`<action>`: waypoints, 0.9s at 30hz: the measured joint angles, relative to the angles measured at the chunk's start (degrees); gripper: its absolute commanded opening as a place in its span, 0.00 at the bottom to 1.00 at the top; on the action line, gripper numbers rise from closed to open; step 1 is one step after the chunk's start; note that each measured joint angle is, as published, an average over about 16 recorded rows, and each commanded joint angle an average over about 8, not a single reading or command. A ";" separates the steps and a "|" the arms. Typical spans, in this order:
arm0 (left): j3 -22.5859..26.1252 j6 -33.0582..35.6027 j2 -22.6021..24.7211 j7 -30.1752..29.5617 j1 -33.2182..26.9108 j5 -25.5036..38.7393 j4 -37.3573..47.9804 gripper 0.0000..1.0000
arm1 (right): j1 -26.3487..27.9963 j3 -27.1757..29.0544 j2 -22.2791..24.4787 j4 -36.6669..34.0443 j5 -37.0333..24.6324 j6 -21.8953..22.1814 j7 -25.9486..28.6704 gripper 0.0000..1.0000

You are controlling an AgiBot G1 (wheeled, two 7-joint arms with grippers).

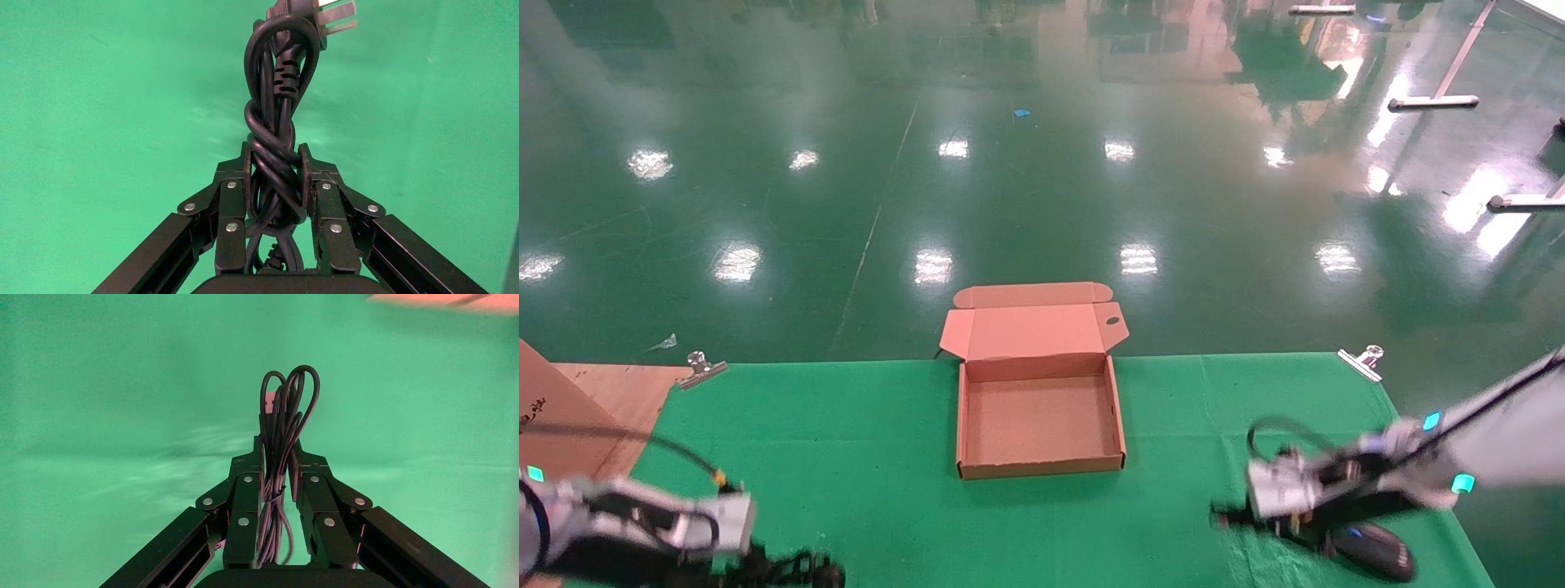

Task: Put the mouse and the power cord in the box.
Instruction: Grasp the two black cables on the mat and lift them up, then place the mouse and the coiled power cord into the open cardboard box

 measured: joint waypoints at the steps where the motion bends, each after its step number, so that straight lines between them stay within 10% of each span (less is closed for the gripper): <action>1: -0.07 0.47 0.00 -0.30 -0.93 -0.04 -0.89 0.00 | 1.02 0.17 0.14 0.35 0.25 -0.66 -0.13 0.00; 13: -1.28 1.59 5.72 -4.75 -12.84 -0.66 -9.10 0.00 | 13.85 1.17 -3.23 4.87 1.61 -5.79 1.56 0.00; 27: -2.78 -4.09 17.37 2.02 -20.02 -2.69 0.39 0.00 | 20.64 1.17 -10.27 7.96 3.29 -6.51 4.82 0.00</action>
